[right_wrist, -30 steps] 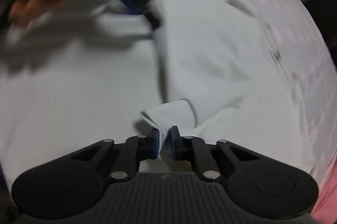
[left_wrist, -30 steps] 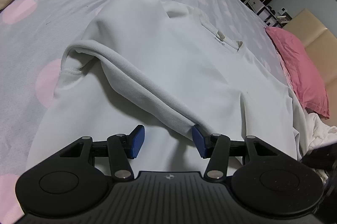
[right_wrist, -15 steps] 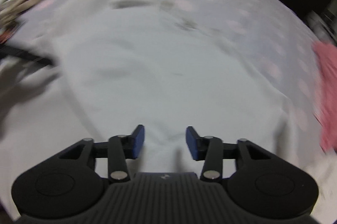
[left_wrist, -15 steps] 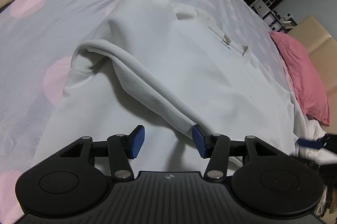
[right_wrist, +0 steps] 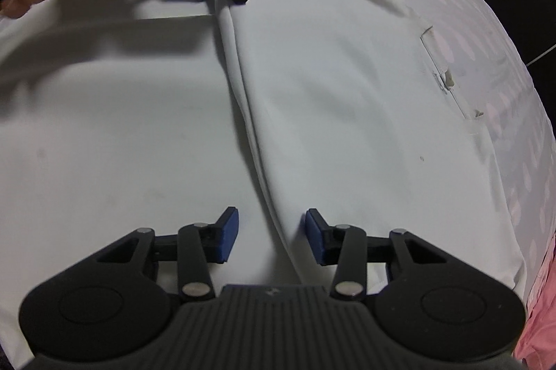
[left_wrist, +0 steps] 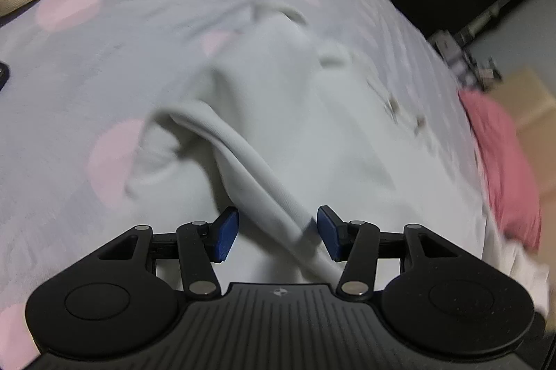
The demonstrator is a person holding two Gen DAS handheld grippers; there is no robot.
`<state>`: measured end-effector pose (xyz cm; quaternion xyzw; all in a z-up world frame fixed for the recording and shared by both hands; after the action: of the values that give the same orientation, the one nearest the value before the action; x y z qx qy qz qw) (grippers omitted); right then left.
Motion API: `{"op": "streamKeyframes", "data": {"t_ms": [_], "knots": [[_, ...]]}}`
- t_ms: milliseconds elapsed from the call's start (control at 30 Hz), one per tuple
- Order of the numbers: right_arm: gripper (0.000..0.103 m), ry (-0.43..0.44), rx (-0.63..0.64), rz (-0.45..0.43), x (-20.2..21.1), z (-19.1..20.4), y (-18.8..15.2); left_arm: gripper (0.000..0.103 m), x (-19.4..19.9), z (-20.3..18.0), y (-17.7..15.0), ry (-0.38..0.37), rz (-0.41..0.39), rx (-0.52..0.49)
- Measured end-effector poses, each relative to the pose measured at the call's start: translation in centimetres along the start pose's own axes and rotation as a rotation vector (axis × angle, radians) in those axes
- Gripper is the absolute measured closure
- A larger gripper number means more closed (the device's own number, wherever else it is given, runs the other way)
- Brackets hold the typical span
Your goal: Fold clothes
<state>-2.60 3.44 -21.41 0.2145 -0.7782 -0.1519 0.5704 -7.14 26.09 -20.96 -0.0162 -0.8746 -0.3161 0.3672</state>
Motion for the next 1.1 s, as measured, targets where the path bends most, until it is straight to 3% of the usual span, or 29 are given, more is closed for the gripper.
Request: {"op": "streamKeyframes", "data": {"t_ms": [200,233,267,300,367,467,500,533,633,667,767,867,967,1100], "knots": [[0.059,0.011,-0.002,0.013,0.0,0.4,-0.5,0.058,-0.4,2.3,1.8,0.056,-0.073,0.123],[0.062,0.019,-0.005,0.016,0.1,0.6,-0.5,0.083,-0.4,2.4,1.9,0.03,-0.085,0.135],[0.076,0.022,-0.009,0.019,0.2,0.5,-0.5,0.098,-0.2,2.5,2.1,0.001,-0.111,0.15],[0.088,0.019,-0.013,0.021,0.4,0.3,-0.5,0.098,0.7,2.6,2.3,-0.04,-0.179,0.175],[0.096,0.014,-0.02,0.026,0.7,-0.2,-0.4,0.099,2.7,2.9,2.9,-0.123,-0.315,0.223],[0.099,0.019,-0.083,-0.008,2.3,-1.8,0.5,0.098,5.0,2.6,2.5,-0.165,-0.422,0.168],[0.099,0.017,-0.104,-0.021,3.0,-2.4,0.8,0.098,5.2,2.5,2.0,-0.158,-0.425,0.133],[0.099,0.015,-0.116,-0.026,3.4,-2.8,0.8,0.098,4.2,2.8,1.0,-0.121,-0.354,0.107],[0.1,0.019,-0.105,0.003,3.4,-2.8,0.3,0.097,0.2,4.7,-1.8,-0.079,-0.104,0.174],[0.1,0.025,-0.093,0.021,3.1,-2.5,-0.1,0.097,0.3,5.1,-1.6,-0.101,-0.123,0.205],[0.093,0.075,-0.019,0.097,1.9,-0.7,-0.8,0.094,0.0,4.7,-0.5,-0.08,-0.121,0.171],[0.06,0.098,-0.026,0.041,2.9,-0.7,1.1,0.087,-0.2,4.7,0.3,-0.085,-0.119,0.208],[0.056,0.123,-0.109,-0.077,4.7,-1.9,4.5,0.085,-0.1,5.5,0.5,-0.103,-0.143,0.295],[0.053,0.144,-0.206,-0.191,4.6,-4.3,9.7,0.085,2.7,7.1,1.0,-0.082,-0.254,0.327]]}}
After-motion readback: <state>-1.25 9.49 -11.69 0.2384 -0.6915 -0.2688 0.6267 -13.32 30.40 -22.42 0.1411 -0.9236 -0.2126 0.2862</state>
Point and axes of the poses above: each gripper's, at about its wrist camera, not at the fingertips, and x roughly against the way its jaws point, z to its left, y to its top, the point moved 8 cm from there along -x, roughly the way its jaws point, and after that the axes turned 10 degrees about -z, right-handed, at the moved point
